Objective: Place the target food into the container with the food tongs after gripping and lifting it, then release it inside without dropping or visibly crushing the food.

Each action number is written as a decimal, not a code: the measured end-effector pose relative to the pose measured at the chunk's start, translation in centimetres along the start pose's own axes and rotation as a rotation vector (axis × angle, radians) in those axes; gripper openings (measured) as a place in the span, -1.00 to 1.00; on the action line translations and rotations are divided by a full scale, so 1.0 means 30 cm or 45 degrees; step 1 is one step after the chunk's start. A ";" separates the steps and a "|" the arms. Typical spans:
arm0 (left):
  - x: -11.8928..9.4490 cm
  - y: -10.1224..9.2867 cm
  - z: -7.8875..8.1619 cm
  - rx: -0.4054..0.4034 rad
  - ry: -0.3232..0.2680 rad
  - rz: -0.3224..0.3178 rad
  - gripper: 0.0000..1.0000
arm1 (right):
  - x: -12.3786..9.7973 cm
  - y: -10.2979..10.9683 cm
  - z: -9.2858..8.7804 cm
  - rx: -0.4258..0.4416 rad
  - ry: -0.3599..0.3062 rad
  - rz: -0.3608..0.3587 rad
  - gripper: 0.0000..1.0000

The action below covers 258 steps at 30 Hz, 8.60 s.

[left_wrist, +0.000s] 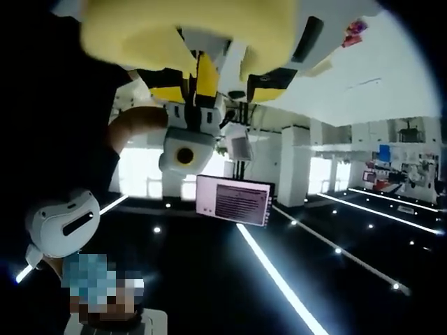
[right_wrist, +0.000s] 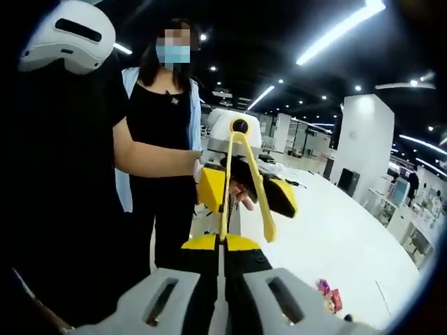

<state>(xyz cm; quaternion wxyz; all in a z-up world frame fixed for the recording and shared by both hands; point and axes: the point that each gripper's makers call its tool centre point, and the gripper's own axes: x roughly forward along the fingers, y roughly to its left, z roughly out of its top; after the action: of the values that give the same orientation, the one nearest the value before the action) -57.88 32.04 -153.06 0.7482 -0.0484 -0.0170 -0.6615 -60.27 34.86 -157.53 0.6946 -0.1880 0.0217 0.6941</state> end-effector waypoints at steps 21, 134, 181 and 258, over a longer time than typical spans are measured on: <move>0.001 0.007 -0.019 -0.027 0.023 0.013 -0.53 | -0.021 -0.031 -0.001 0.012 0.005 -0.011 -0.98; -0.025 0.835 -0.866 0.102 0.795 0.240 -0.55 | -0.427 -0.130 -0.500 1.003 -0.188 -0.909 -0.85; 0.003 0.810 -0.938 0.166 0.860 0.111 -0.55 | -0.590 -0.239 -0.845 0.793 0.254 -1.400 0.99; 0.251 0.827 -0.655 0.182 0.705 0.266 -0.62 | -0.576 -0.261 -0.864 0.819 0.156 -1.435 0.99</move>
<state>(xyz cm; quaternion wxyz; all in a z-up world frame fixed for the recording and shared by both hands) -33.10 25.72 -173.18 0.7898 0.1850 0.1461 -0.5662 -47.28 11.05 -174.74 0.9713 0.0075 0.1658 0.1705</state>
